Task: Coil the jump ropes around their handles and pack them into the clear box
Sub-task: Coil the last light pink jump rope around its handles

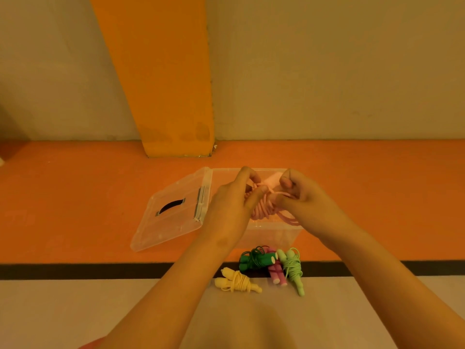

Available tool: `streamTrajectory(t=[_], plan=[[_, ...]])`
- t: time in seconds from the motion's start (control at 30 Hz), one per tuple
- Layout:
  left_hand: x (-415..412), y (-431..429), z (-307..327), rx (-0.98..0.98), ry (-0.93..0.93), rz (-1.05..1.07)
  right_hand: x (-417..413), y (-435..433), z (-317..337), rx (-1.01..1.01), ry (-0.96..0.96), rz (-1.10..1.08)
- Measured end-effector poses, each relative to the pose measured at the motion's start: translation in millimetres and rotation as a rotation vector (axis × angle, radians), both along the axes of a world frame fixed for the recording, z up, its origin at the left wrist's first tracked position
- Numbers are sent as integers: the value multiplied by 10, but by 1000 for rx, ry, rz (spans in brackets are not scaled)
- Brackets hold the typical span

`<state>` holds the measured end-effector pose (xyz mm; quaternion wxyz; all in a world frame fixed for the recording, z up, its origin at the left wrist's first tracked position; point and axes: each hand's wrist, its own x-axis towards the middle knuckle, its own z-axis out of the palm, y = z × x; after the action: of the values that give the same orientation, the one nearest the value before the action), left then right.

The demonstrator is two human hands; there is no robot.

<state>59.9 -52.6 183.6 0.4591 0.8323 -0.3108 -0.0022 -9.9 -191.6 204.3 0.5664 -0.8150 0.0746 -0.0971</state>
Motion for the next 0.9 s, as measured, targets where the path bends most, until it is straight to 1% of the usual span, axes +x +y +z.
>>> streamTrajectory(t=[0.1,0.17,0.27,0.37,0.47,0.53,0.73,0.83,0.9], plan=[[36,-9,4,-42,40,-3,-27,63,15,40,-8,-9],[52,-9,24,-93,107,-8,-30,65,54,16,-36,-42],[60,3,77,-142,180,-33,-41,-10,147,-77,-46,-25],[61,-2,100,-139,193,-53,-37,-53,169,-174,-56,-15],[60,-15,90,-160,197,-39,-26,-46,122,-292,-76,-50],[67,-19,87,-185,212,-23,-24,-58,111,-325,-88,-73],[68,-31,72,-215,299,-44,-1,-23,86,-356,-103,-99],[70,-20,77,-176,281,-71,-3,-48,83,-336,-120,-106],[72,-16,70,-151,248,-97,-9,-76,102,-284,-127,-120]])
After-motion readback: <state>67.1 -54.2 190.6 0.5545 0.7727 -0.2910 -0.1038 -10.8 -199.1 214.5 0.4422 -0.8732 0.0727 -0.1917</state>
